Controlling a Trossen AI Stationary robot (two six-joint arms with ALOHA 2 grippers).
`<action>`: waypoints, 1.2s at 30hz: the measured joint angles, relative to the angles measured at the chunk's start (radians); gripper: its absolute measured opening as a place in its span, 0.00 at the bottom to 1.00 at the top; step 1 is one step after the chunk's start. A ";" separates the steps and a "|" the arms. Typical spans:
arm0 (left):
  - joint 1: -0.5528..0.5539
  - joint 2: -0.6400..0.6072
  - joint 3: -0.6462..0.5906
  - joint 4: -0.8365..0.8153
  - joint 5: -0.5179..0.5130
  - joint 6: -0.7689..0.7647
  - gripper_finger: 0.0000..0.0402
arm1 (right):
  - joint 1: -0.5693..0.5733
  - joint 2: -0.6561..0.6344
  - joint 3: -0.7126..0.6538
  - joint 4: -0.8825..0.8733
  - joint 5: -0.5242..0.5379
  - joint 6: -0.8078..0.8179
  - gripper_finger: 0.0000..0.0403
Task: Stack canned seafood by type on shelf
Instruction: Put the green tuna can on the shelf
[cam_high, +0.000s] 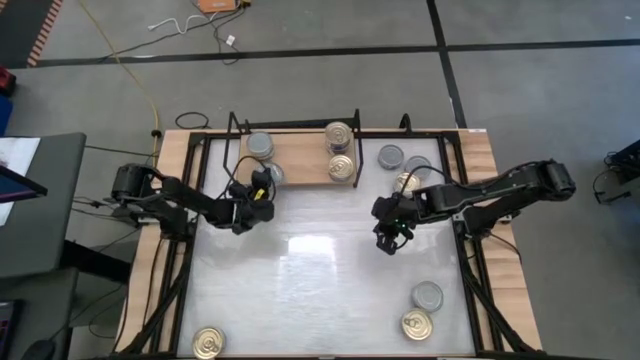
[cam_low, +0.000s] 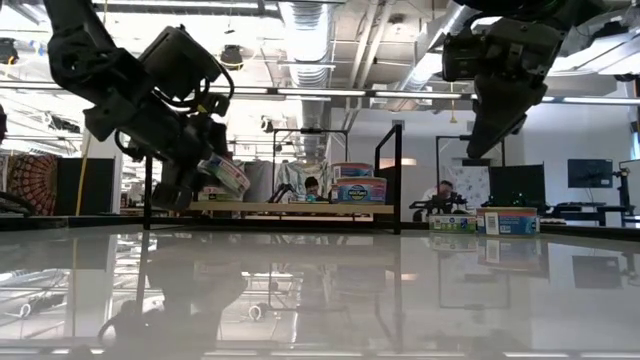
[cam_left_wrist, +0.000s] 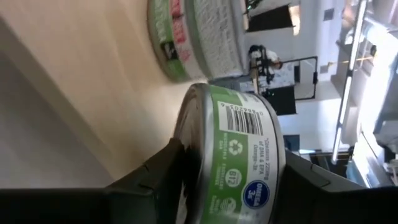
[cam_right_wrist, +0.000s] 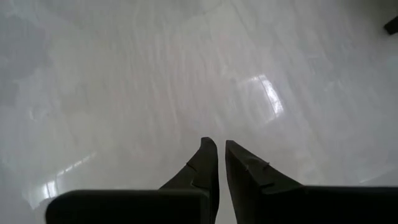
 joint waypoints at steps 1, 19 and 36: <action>0.004 0.000 0.000 -0.001 0.015 -0.011 0.48 | 0.000 0.000 0.000 0.000 -0.001 -0.010 0.15; 0.074 0.000 0.017 -0.169 -0.030 -0.160 0.49 | -0.001 0.000 0.000 0.000 -0.002 -0.039 0.15; 0.088 0.000 0.039 -0.171 -0.005 -0.162 0.49 | -0.190 0.002 -0.063 0.489 -0.440 -0.056 0.15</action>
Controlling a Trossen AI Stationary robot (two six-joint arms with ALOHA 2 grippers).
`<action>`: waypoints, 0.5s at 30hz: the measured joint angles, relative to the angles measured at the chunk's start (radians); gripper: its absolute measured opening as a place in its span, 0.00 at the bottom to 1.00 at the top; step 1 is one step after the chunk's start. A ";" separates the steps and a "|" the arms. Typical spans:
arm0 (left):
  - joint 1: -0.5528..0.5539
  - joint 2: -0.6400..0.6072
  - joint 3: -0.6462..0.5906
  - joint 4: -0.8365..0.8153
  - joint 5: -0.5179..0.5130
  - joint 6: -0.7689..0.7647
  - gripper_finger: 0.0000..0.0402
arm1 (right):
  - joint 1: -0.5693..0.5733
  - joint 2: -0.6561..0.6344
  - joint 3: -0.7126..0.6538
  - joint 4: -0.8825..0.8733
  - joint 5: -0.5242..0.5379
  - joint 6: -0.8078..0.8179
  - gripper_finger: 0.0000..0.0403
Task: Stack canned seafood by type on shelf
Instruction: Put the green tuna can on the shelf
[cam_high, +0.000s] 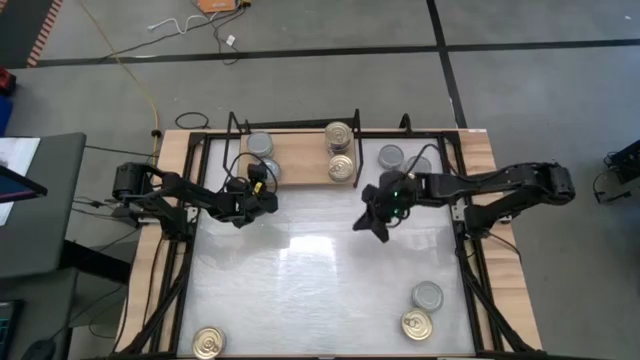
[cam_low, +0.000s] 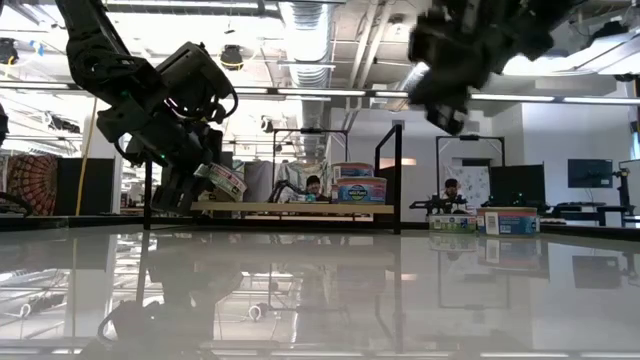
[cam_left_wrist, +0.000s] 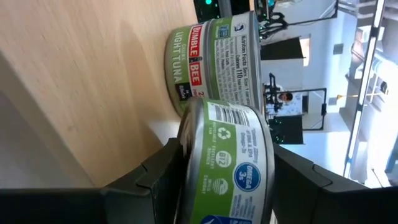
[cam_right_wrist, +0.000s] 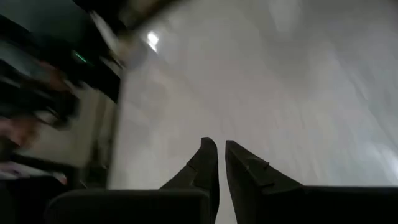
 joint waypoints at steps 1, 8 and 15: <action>0.000 0.000 0.000 0.000 0.000 -0.001 0.49 | -0.014 0.000 0.002 0.044 -0.014 -0.003 0.14; 0.000 0.000 0.000 0.001 0.024 -0.064 0.49 | -0.158 0.113 0.184 -0.032 -0.032 -0.114 0.07; -0.009 0.000 0.000 0.002 0.077 -0.097 0.49 | -0.181 0.415 0.526 -0.183 -0.054 -0.343 0.04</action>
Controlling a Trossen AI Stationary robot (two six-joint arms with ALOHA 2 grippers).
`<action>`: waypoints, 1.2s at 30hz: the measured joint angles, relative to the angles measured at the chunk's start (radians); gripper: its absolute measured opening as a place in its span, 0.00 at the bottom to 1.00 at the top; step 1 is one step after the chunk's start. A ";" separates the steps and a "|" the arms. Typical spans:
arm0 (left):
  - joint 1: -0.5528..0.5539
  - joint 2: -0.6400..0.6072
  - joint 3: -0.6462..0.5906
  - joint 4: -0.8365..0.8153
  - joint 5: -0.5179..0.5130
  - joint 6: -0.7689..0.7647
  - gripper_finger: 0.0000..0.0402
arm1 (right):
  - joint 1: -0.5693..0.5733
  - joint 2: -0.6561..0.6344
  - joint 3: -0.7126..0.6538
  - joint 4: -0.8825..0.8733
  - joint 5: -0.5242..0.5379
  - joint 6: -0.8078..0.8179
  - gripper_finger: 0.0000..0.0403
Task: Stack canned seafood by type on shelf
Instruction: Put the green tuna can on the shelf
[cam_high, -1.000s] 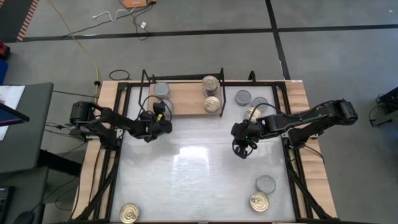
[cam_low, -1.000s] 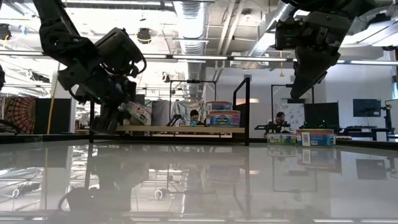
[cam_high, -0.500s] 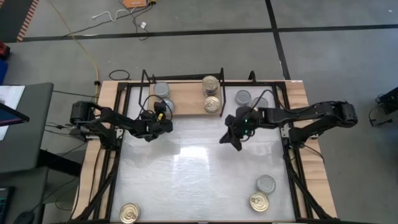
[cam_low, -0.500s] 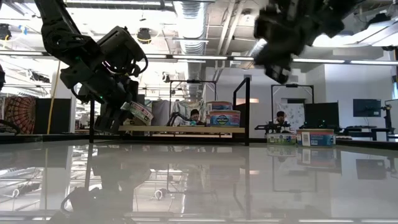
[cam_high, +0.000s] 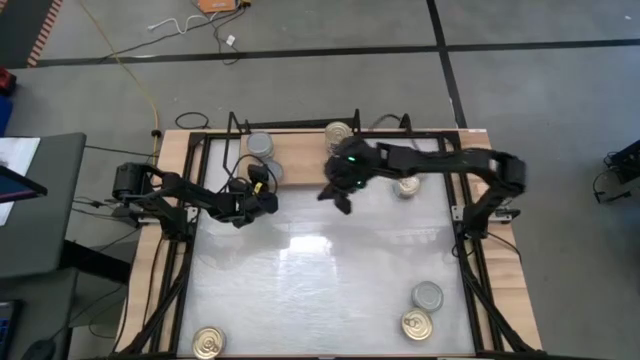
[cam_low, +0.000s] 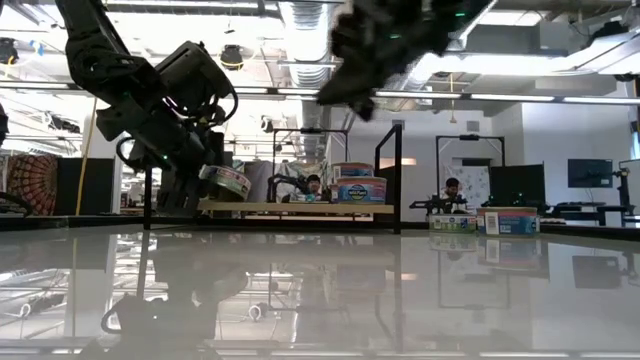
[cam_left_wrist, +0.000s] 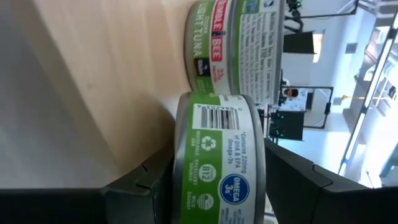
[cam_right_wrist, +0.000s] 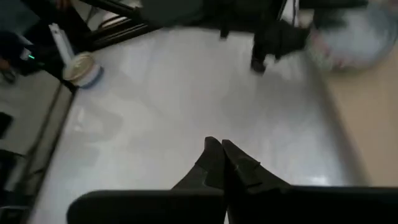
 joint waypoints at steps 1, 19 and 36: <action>-0.002 0.000 0.000 0.001 0.001 -0.006 0.49 | -0.005 0.040 0.048 -0.016 0.000 -0.034 0.05; -0.001 -0.022 0.000 0.020 0.002 -0.085 0.49 | -0.103 0.584 0.795 -0.531 0.002 -0.720 0.04; -0.011 -0.138 -0.001 -0.124 0.176 0.010 0.49 | -0.092 0.732 0.904 -0.391 -0.011 -0.713 0.04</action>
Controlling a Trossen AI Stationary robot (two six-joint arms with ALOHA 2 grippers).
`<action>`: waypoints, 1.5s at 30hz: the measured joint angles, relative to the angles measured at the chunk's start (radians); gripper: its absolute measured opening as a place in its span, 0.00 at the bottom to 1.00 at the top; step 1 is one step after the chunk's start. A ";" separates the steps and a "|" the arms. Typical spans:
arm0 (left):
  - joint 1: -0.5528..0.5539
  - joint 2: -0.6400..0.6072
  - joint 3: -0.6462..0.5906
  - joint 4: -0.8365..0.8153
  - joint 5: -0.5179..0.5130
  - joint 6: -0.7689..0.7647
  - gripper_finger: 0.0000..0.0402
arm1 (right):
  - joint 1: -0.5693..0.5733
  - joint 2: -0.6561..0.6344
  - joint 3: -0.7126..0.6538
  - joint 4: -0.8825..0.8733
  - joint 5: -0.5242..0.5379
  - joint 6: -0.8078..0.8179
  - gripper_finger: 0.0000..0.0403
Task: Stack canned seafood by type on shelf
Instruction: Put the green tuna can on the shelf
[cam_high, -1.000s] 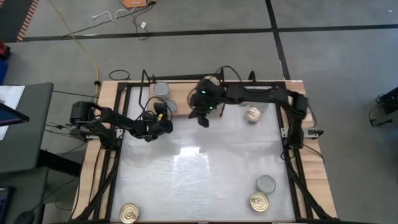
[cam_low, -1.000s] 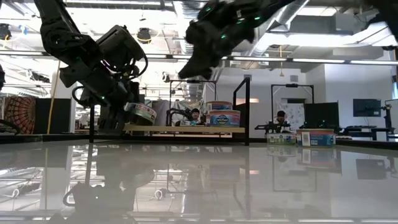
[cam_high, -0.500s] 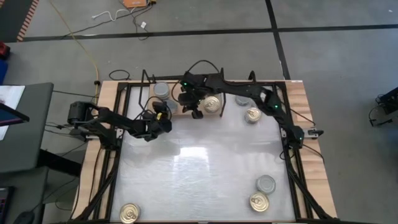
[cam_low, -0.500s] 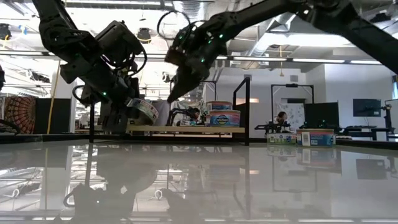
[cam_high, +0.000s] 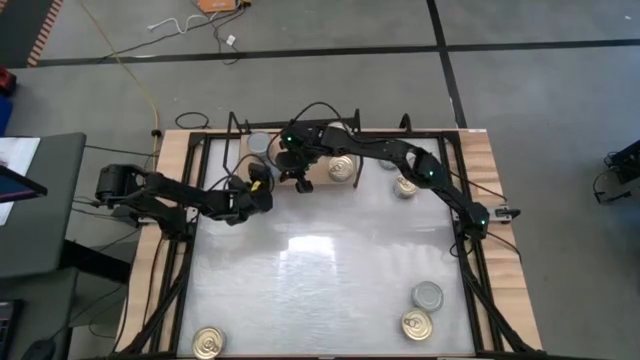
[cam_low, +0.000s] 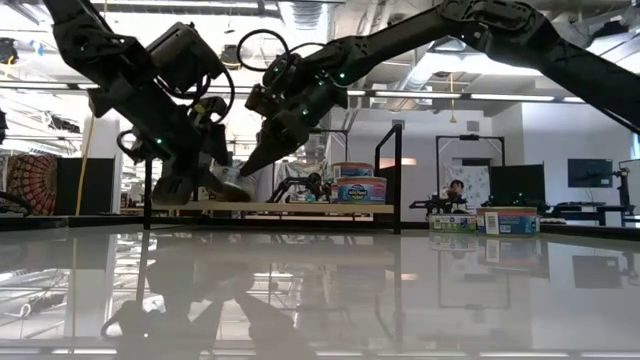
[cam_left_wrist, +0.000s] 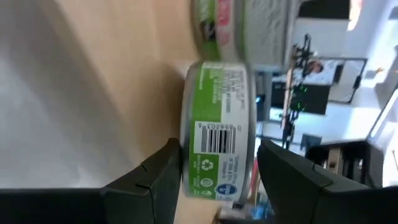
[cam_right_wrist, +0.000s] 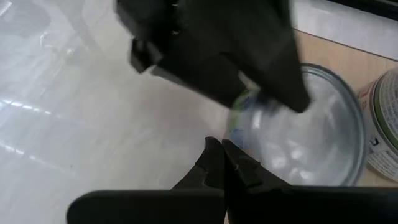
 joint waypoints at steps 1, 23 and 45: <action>-0.006 0.000 0.000 -0.001 0.017 -0.009 0.49 | 0.002 0.000 0.000 -0.001 0.000 0.001 0.04; -0.077 0.001 0.000 -0.123 -0.007 -0.086 0.49 | 0.020 -0.003 0.000 0.038 0.041 0.030 0.04; -0.120 0.000 0.000 -0.062 -0.057 -0.085 0.49 | 0.036 -0.002 -0.009 0.085 0.103 0.009 0.04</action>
